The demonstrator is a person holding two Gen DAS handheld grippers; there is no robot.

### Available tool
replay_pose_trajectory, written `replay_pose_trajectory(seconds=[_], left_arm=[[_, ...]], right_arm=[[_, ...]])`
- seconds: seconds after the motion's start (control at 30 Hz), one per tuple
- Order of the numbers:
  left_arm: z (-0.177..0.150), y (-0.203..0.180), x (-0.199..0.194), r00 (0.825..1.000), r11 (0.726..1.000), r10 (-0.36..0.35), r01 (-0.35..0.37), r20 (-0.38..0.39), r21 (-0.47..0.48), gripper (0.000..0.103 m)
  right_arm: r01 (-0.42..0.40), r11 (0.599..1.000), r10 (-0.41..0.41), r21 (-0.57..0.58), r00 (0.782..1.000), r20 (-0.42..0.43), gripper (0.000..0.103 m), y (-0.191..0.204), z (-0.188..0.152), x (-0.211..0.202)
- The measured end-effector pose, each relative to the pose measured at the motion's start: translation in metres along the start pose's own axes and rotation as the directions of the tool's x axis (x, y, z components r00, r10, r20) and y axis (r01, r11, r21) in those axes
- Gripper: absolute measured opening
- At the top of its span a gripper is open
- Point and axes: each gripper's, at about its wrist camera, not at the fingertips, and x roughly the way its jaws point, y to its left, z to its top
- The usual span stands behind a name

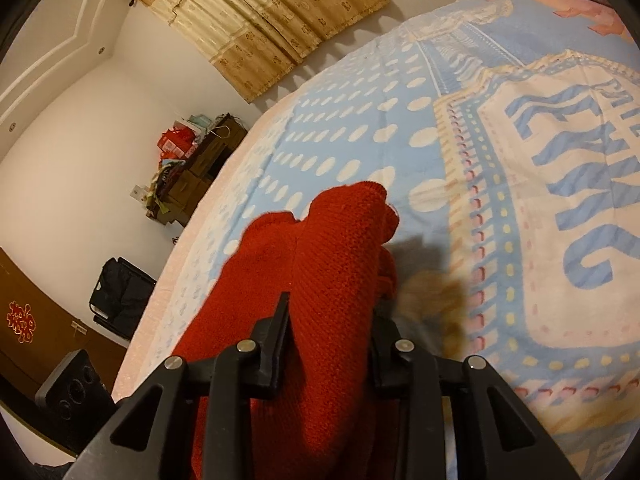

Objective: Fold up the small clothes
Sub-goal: 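Grasp the sweater with the left gripper while the right gripper holds it, then lift the folded sweater with both grippers and carry it along the bed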

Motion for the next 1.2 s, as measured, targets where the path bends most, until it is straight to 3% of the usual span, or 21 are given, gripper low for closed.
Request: replay_pose_trajectory(seconds=[0.4, 0.73, 0.93, 1.2], left_arm=[[-0.017, 0.005, -0.059, 0.998, 0.998, 0.062, -0.062, 0.029, -0.009, 0.047], [-0.036, 0.015, -0.124, 0.984, 0.987, 0.159, -0.156, 0.085, -0.046, 0.047], [-0.059, 0.022, -0.16, 0.97, 0.973, 0.219, -0.208, 0.107, -0.102, 0.047], [-0.084, 0.024, -0.195, 0.939, 0.944, 0.314, -0.292, 0.143, -0.153, 0.047]], right_arm=[[-0.096, 0.994, 0.095, -0.043, 0.995, -0.021, 0.03, 0.053, -0.012, 0.009], [-0.212, 0.975, 0.21, -0.068, 0.977, -0.038, 0.03, 0.121, -0.027, 0.027], [-0.279, 0.956, 0.272, -0.094, 0.959, -0.08, 0.03, 0.168, -0.043, 0.049], [-0.362, 0.925, 0.347, -0.12, 0.929, -0.131, 0.03, 0.224, -0.067, 0.074]])
